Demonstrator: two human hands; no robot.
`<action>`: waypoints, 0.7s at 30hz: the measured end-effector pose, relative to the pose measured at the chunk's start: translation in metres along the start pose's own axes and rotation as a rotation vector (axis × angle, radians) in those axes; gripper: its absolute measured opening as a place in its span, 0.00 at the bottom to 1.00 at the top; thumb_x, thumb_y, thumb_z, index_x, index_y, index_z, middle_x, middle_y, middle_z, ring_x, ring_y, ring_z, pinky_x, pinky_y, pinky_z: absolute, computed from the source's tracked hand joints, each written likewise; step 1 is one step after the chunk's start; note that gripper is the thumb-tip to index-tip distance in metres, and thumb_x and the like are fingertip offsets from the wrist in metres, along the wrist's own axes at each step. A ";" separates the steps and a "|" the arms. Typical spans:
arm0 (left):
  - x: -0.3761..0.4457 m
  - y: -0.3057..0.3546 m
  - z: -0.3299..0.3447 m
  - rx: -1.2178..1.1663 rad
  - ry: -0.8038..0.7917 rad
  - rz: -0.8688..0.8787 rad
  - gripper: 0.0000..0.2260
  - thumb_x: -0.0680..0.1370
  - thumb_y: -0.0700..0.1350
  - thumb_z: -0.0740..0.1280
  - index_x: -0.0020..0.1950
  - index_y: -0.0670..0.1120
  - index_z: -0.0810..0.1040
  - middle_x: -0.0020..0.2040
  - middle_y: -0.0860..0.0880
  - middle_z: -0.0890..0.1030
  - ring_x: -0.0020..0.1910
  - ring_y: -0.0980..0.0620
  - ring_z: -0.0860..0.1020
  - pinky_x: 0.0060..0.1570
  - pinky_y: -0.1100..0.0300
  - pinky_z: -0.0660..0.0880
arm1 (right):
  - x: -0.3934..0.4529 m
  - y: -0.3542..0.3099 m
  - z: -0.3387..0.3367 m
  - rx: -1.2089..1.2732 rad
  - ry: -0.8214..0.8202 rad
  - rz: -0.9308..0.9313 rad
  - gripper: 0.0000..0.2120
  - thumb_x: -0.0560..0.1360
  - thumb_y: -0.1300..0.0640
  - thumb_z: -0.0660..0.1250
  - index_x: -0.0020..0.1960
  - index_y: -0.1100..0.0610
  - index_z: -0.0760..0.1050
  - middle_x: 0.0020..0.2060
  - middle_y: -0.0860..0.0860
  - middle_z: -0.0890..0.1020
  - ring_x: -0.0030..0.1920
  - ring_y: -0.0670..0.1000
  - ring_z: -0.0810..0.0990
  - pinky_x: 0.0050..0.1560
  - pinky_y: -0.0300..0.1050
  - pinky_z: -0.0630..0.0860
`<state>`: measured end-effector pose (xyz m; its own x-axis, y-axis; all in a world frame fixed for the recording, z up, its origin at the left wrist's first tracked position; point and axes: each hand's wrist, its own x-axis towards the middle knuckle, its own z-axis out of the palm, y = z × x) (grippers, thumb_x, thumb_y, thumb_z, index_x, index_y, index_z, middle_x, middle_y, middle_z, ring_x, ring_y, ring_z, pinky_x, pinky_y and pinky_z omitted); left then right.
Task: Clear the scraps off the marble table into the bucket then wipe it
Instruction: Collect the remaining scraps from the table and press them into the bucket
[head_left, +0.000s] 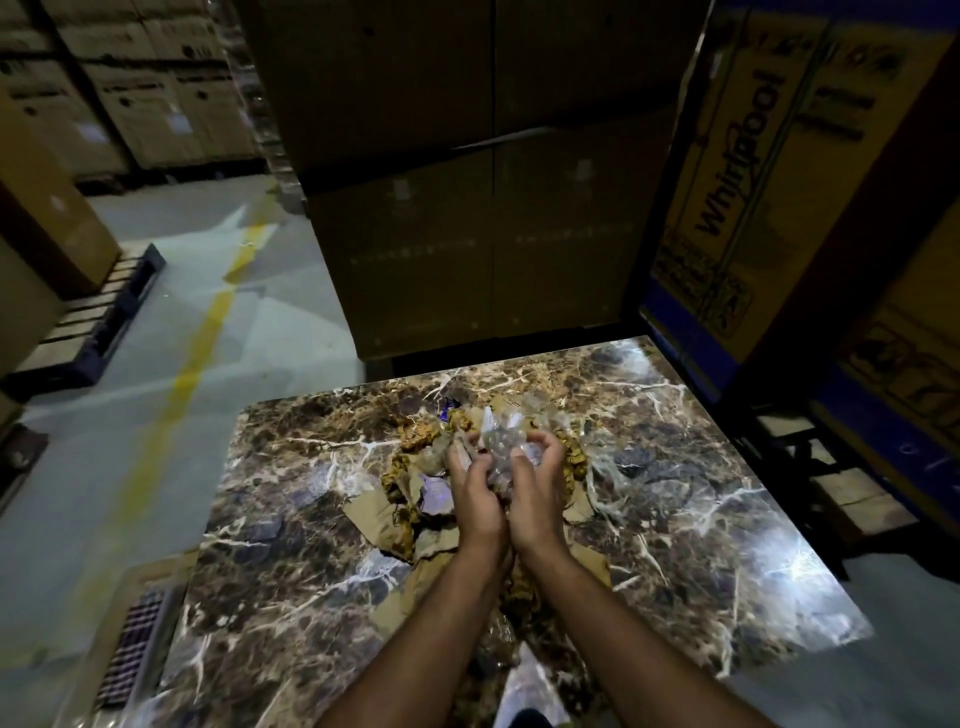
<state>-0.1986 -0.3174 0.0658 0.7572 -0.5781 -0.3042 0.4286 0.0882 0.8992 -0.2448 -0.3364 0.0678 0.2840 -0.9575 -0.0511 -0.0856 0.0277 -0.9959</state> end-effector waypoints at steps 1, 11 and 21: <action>0.001 -0.001 0.000 0.009 -0.017 0.015 0.16 0.81 0.39 0.59 0.67 0.49 0.74 0.65 0.47 0.77 0.60 0.49 0.79 0.61 0.50 0.77 | 0.003 -0.002 0.000 0.008 0.000 -0.002 0.11 0.79 0.48 0.59 0.61 0.40 0.68 0.64 0.51 0.70 0.61 0.52 0.73 0.49 0.44 0.71; -0.022 0.002 0.016 -0.116 -0.039 -0.116 0.25 0.82 0.61 0.57 0.56 0.42 0.82 0.51 0.43 0.84 0.53 0.46 0.82 0.53 0.51 0.78 | 0.005 0.009 -0.023 0.167 -0.028 -0.091 0.16 0.79 0.68 0.63 0.44 0.50 0.82 0.54 0.45 0.84 0.55 0.37 0.81 0.51 0.31 0.77; -0.032 -0.036 0.026 -0.102 -0.124 -0.121 0.17 0.85 0.46 0.56 0.73 0.45 0.73 0.72 0.41 0.74 0.71 0.41 0.73 0.71 0.45 0.69 | 0.000 0.032 -0.054 0.005 -0.164 -0.150 0.12 0.77 0.51 0.70 0.60 0.45 0.82 0.59 0.44 0.83 0.60 0.40 0.80 0.58 0.40 0.77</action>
<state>-0.2516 -0.3233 0.0511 0.6332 -0.6843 -0.3617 0.5655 0.0900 0.8198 -0.2989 -0.3511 0.0396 0.4449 -0.8914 0.0867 -0.0259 -0.1095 -0.9936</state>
